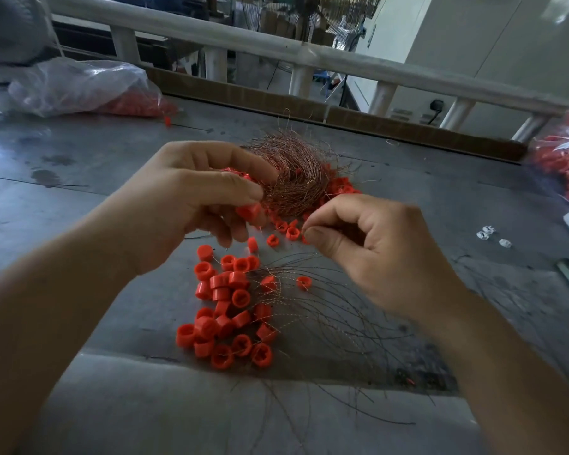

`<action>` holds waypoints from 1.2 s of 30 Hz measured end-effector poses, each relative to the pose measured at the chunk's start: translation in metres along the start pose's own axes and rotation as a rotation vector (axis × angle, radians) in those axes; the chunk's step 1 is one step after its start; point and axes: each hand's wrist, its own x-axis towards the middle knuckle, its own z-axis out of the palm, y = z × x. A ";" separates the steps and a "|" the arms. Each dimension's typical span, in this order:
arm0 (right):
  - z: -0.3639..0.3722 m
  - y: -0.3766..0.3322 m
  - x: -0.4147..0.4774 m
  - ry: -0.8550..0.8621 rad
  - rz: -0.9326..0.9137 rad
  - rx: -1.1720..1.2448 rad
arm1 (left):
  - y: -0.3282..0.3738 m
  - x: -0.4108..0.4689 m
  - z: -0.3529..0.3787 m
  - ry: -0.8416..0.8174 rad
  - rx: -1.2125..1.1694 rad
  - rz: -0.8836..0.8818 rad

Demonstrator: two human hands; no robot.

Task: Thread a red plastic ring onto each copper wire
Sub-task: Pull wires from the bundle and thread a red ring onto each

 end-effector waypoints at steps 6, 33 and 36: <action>-0.004 -0.001 -0.003 -0.176 0.007 -0.065 | -0.003 0.001 -0.008 -0.236 0.192 -0.151; -0.002 0.012 -0.002 -0.122 0.102 -0.170 | -0.064 0.042 -0.007 0.314 1.048 0.096; -0.004 0.017 -0.002 -0.096 0.150 -0.218 | -0.054 0.035 -0.007 0.368 1.009 0.081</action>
